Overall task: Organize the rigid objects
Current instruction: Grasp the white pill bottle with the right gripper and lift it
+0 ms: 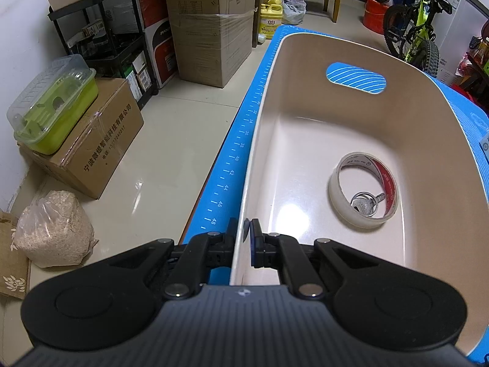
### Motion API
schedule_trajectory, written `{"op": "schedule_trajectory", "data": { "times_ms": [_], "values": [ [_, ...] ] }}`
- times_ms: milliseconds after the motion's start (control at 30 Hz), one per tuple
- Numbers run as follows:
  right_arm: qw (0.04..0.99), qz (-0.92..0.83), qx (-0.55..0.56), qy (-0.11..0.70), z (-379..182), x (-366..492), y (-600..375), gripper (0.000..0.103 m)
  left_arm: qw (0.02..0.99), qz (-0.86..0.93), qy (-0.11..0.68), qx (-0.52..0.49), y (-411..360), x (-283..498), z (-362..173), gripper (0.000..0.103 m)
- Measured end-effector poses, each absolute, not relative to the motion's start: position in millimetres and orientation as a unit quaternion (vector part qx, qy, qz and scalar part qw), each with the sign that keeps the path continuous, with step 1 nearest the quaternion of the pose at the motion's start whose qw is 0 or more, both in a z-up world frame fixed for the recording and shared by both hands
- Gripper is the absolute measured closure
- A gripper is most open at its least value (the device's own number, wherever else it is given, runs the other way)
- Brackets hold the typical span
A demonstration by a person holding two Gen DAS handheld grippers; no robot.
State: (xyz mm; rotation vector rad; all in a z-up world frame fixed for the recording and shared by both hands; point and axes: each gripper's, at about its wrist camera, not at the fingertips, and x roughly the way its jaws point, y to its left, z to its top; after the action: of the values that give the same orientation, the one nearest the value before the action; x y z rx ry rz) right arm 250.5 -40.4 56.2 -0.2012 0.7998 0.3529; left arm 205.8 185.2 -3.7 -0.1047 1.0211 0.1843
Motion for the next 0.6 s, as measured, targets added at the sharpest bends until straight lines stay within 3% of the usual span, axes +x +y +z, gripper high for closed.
{"op": "schedule_trajectory", "data": {
  "times_ms": [333, 600],
  "values": [
    [0.885, 0.050, -0.082, 0.456, -9.7, 231.9, -129.0, 0.036, 0.867, 0.088, 0.488, -0.050, 185.7, 205.8, -3.4, 0.094],
    [0.871, 0.013, -0.053, 0.489, -53.3, 221.7, -147.2, 0.037, 0.867, 0.089, 0.488, -0.049, 186.9, 205.3, -2.0, 0.094]
  ]
}}
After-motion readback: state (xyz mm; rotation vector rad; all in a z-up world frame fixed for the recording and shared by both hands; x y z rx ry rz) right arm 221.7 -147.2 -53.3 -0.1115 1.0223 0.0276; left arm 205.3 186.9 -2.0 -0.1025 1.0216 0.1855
